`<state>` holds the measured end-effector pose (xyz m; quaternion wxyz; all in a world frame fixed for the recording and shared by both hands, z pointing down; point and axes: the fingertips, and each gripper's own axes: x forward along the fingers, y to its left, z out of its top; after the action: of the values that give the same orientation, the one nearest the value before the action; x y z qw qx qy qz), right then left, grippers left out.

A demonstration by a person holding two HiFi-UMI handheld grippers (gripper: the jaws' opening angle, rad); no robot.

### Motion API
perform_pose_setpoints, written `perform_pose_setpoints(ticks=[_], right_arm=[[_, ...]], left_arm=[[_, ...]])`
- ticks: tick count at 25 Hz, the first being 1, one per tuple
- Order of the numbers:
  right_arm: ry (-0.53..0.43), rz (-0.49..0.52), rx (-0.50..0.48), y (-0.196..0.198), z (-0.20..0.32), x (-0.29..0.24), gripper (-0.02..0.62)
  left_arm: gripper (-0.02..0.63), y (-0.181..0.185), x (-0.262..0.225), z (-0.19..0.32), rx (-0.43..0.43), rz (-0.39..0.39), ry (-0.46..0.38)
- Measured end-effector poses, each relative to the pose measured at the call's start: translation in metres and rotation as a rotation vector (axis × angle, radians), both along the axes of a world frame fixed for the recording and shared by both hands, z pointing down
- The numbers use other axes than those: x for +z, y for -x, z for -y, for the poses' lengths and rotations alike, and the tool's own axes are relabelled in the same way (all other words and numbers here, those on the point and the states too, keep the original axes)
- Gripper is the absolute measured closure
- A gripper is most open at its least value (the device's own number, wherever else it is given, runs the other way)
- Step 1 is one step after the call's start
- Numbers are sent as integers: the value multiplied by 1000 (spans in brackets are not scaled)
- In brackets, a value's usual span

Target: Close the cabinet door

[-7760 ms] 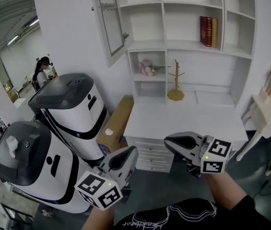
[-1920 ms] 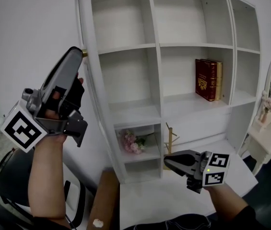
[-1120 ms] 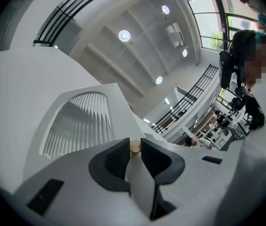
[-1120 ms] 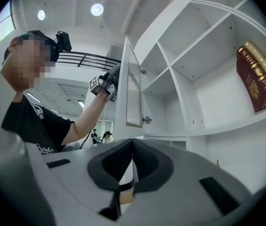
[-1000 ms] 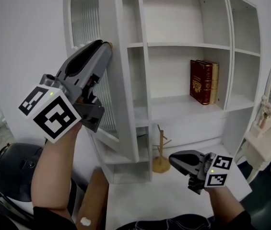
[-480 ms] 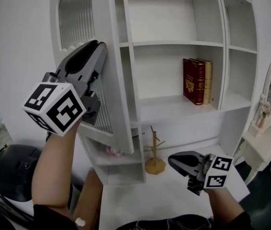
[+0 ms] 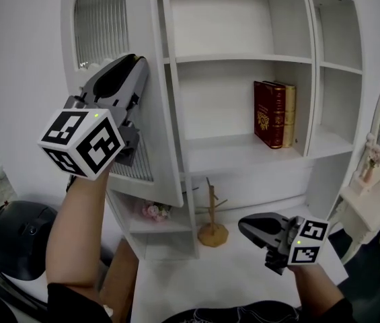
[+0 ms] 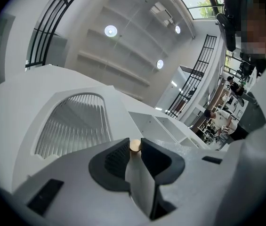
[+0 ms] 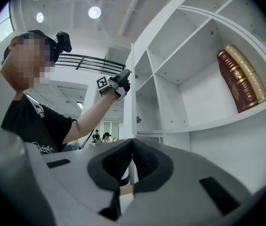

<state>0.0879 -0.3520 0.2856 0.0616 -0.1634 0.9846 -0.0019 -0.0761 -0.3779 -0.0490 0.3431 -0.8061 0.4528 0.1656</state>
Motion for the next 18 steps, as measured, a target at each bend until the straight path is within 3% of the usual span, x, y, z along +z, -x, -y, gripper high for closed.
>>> perform_pose_setpoints(ticks=[18], right_arm=[[18,-8,-20,-14,20,12,589]], left_arm=[[529,-13,1,44,-121,44,-3]])
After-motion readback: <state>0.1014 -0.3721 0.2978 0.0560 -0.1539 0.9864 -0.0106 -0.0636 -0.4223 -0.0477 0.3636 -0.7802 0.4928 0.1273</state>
